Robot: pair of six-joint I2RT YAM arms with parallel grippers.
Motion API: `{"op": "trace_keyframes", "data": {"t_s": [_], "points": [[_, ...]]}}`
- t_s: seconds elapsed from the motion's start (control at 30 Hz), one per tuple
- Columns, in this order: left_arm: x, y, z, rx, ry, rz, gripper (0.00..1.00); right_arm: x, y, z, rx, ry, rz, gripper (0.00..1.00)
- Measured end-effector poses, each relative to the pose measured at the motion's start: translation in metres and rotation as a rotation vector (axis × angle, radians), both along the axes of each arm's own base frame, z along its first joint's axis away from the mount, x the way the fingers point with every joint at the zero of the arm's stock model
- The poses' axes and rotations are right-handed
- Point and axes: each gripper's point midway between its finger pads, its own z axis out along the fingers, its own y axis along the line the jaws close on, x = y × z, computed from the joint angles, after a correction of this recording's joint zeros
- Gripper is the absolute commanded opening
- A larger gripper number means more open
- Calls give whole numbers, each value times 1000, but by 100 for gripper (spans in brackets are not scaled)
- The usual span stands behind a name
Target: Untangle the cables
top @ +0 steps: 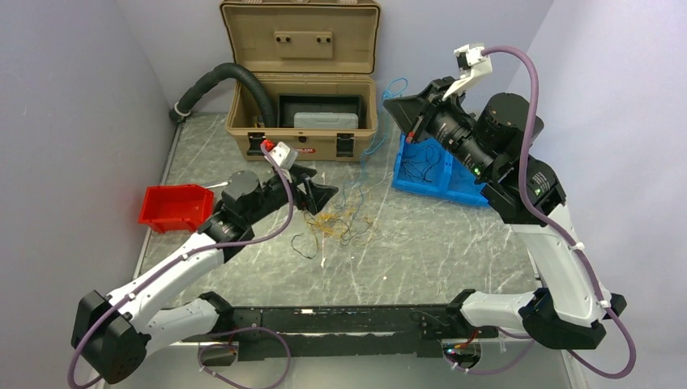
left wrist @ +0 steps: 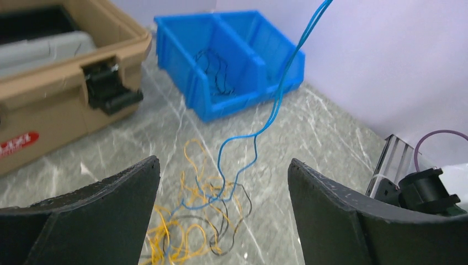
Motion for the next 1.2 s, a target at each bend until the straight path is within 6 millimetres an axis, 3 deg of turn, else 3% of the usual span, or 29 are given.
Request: {"op": "trace_keyframes", "data": {"t_s": [0.1,0.23,0.53,0.63,0.73,0.93,1.07,1.2], "points": [[2,-9,12,-28,-63,-22,86,0,1,0,2,1,4,0],[11,-25,11,-48,-98,-40,84,-1,0,1,8,2,5,0],[24,-67,-11,-57,-94,-128,81,-6,-4,10,31,-19,5,0],[27,-84,-23,-56,-75,-166,73,-7,-5,13,44,-24,1,0],[28,-99,-46,-49,-29,-198,53,-7,-8,17,56,-31,-9,0],[27,-112,-105,-20,95,-215,51,-7,-21,30,86,-58,-64,0],[13,-102,-152,7,206,-205,30,-15,-49,59,139,-135,-157,0],[-1,-88,-183,40,279,-190,25,-35,-94,94,219,-247,-278,0]]}}
